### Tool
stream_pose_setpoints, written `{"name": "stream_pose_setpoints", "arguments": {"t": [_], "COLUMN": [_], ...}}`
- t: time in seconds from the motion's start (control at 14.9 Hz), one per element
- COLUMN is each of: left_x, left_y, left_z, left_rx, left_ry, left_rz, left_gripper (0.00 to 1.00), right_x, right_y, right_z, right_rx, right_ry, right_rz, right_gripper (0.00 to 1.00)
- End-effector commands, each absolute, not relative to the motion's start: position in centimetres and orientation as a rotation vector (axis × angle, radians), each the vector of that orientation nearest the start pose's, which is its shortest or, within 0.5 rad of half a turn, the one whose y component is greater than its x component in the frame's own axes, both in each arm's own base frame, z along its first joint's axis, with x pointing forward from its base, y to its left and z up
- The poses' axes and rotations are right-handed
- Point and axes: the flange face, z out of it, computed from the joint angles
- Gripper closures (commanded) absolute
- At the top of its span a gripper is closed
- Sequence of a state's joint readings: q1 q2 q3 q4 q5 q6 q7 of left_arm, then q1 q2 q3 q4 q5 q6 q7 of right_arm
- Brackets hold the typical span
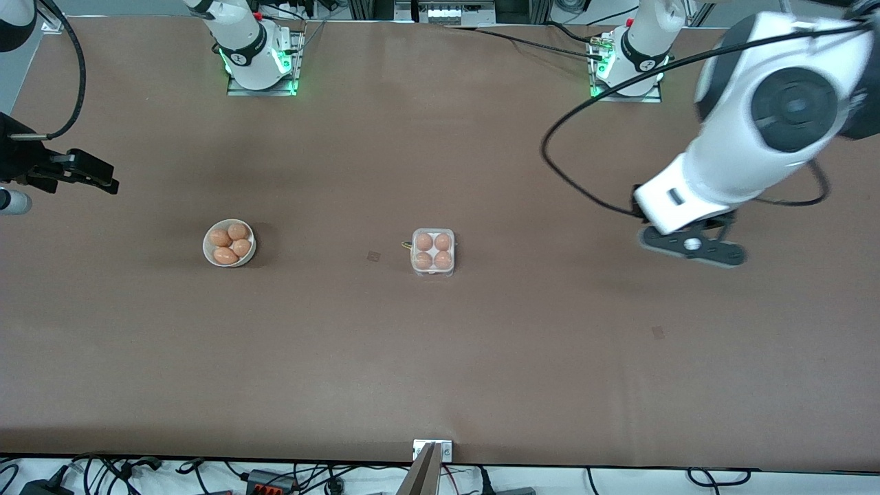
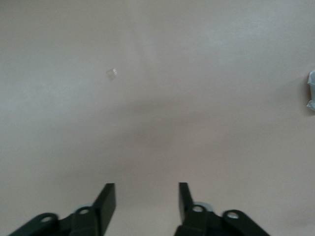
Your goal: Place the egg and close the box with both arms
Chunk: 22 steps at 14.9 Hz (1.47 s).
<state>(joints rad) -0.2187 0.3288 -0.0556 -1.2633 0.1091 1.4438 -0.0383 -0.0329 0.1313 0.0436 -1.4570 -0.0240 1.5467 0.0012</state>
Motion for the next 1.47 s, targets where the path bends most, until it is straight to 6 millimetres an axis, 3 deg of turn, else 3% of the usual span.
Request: {"name": "stream_pose_setpoints", "arguments": {"t": [0.0, 0.13, 0.33, 0.47, 0.6, 0.74, 0.87, 1.07, 1.41], "left_x": [60.9, 59.8, 57.2, 56.3, 54.7, 52.6, 52.7, 53.0, 53.1], "left_y": [-10.5, -5.9, -4.2, -4.4, -4.4, -4.6, -4.9, -5.7, -5.4], "left_z": [59.2, 60.1, 60.3, 59.2, 60.1, 60.3, 59.7, 60.4, 60.3], "left_rx": [-3.104, -3.126, -3.129, -3.142, -3.131, -3.123, -3.124, -3.122, -3.121], "left_ry": [0.246, 0.139, 0.095, 0.091, 0.09, 0.097, 0.106, 0.116, 0.119], "left_rz": [0.193, 0.174, 0.009, -0.096, -0.185, -0.159, -0.08, -0.092, -0.09], "left_gripper": [0.0, 0.0, 0.0, 0.0, 0.0, 0.0, 0.0, 0.0, 0.0], "right_x": [57.9, 57.9, 57.9, 58.0, 58.0, 58.0, 57.9, 58.0, 58.4], "right_y": [0.6, 0.5, -0.2, -0.6, -0.4, -0.4, -0.3, -0.4, 0.0], "right_z": [60.4, 60.3, 60.1, 60.1, 60.1, 60.2, 60.2, 60.1, 59.9], "right_rx": [-3.152, -3.152, -3.15, -3.149, -3.15, -3.155, -3.154, -3.152, -3.152], "right_ry": [-0.01, -0.005, 0.014, 0.024, 0.019, 0.014, 0.014, 0.017, 0.007], "right_rz": [0.024, 0.029, 0.043, 0.046, 0.046, 0.036, 0.043, 0.046, 0.038], "right_gripper": [0.0, 0.0, 0.0, 0.0, 0.0, 0.0, 0.0, 0.0, 0.0]}}
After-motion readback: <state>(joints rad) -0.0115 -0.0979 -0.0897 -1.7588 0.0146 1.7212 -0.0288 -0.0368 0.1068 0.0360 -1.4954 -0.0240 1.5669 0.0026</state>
